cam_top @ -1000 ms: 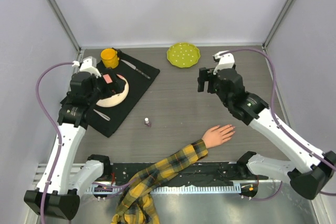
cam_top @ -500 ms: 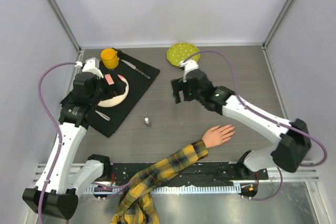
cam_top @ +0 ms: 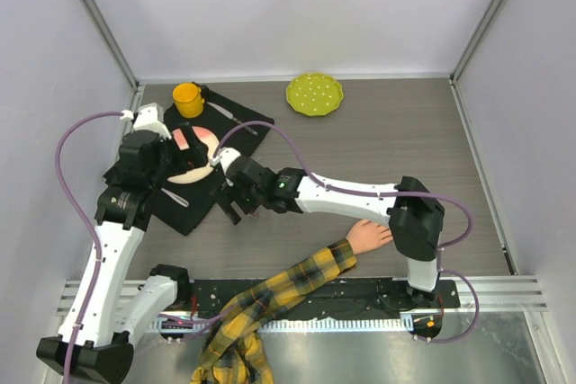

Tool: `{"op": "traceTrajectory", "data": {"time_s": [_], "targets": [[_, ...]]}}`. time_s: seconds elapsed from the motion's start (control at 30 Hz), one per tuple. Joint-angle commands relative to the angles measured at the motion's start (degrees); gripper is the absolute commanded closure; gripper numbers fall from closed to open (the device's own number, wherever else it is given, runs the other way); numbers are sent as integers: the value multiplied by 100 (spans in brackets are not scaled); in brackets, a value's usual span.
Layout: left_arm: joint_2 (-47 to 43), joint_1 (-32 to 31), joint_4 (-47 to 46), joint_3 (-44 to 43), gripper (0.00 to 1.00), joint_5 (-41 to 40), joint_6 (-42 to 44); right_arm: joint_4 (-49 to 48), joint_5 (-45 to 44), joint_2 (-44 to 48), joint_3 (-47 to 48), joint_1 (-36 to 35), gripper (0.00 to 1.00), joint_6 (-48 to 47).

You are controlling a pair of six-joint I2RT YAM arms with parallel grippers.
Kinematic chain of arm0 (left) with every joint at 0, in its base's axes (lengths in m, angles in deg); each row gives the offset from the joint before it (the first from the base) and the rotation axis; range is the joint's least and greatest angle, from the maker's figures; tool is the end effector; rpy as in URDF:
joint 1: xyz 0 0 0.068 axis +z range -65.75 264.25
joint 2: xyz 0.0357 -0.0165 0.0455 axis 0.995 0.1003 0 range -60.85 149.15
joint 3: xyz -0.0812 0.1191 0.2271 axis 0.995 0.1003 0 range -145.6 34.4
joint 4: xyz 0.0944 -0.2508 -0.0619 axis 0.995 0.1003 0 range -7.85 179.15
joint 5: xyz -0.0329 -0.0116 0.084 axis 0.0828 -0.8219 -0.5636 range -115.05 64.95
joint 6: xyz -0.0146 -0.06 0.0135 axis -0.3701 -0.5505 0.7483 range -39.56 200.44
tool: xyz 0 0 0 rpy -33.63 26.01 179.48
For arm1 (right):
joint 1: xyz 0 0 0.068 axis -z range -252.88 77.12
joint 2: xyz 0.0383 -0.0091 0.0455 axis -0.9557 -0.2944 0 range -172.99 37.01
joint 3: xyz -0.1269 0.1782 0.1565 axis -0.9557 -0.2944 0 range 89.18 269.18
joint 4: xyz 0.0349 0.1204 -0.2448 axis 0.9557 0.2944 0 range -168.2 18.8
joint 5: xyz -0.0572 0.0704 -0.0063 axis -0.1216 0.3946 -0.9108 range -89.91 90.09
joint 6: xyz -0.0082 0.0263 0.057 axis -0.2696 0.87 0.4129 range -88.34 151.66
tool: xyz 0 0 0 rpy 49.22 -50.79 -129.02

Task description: Paint the nails

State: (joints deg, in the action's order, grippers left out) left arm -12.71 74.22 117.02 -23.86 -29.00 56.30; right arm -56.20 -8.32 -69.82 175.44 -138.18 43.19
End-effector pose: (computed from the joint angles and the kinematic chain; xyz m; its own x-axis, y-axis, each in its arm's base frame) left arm 0.2001 -0.0321 0.3605 -0.4222 -0.3398 -0.8404 -0.0664 0.9362 -0.3452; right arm 0.1942 0.4050 0.2447 -0.4475 -0.5001 -0.7414 -0.7800 0.6237 0.0502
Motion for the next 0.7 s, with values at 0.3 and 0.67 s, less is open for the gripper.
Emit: {"op": "traceTrajectory", "data": {"time_s": [0.3, 0.67], "targets": [[-288, -9, -33, 104, 0, -142, 182, -20, 234, -594, 726, -141, 31, -195], [-235, -9, -24, 104, 0, -71, 208, 182, -697, -708, 410, -168, 32, -538]]}}
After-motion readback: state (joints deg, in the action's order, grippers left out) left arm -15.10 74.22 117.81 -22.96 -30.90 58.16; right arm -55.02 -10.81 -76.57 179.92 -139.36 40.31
